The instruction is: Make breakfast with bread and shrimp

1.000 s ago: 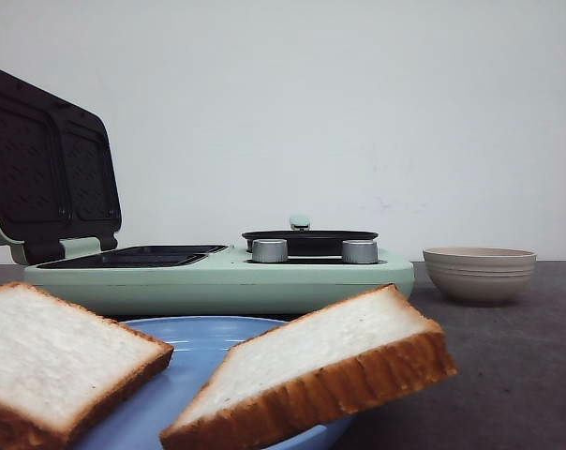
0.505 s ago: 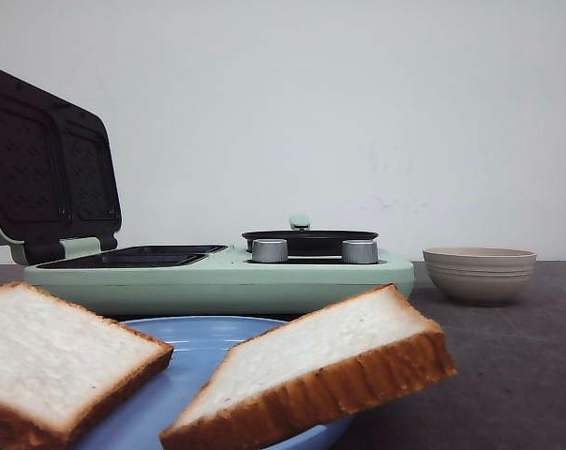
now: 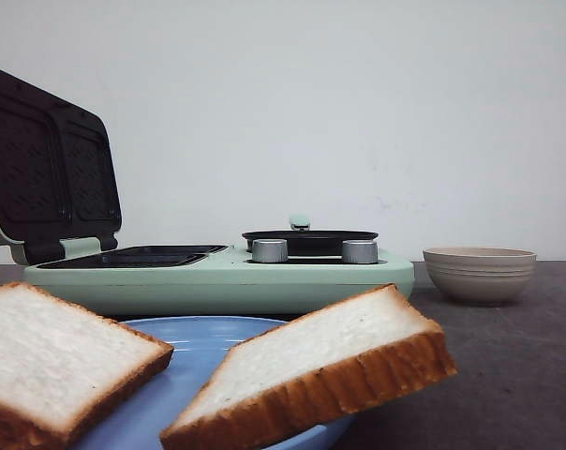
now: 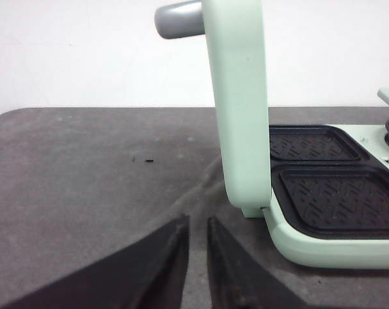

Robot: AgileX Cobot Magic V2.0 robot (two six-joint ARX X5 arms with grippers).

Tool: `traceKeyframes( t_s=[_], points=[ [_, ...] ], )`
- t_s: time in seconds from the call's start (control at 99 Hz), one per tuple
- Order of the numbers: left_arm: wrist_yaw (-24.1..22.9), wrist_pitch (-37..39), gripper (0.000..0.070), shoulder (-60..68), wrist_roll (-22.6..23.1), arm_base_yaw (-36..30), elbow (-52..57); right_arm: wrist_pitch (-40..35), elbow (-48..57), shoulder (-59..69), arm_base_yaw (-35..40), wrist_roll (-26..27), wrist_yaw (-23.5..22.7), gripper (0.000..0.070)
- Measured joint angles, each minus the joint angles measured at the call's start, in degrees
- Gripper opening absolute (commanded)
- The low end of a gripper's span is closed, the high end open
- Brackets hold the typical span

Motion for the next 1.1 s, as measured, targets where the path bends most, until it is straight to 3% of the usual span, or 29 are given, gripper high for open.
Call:
traceKeyframes(
  t_s=[0.111, 0.333, 0.707, 0.869, 1.101],
  points=[
    [0.0, -0.3, 0.0, 0.0, -0.9, 0.0, 0.0, 0.0, 0.0, 0.0, 0.0, 0.0, 0.0, 0.0002],
    [0.0, -1.1, 0.0, 0.0, -8.2, 0.0, 0.0, 0.0, 0.0, 0.0, 0.0, 0.6, 0.0, 0.0001],
    [2.1, -6.7, 0.0004, 0.0, -22.2, 0.0, 0.2, 0.0, 0.0, 0.0, 0.0, 8.6, -0.8, 0.0002],
    [5.2, -11.5, 0.0007, 0.2, -23.8, 0.0, 2.9, -0.7, 2.5, 0.1, 0.0, 10.8, -4.3, 0.0002],
    [9.4, -12.4, 0.001, 6.4, -24.0, 0.0, 12.5, -3.5, 13.2, 4.4, 0.0, 15.1, -4.5, 0.0002]
  ],
)
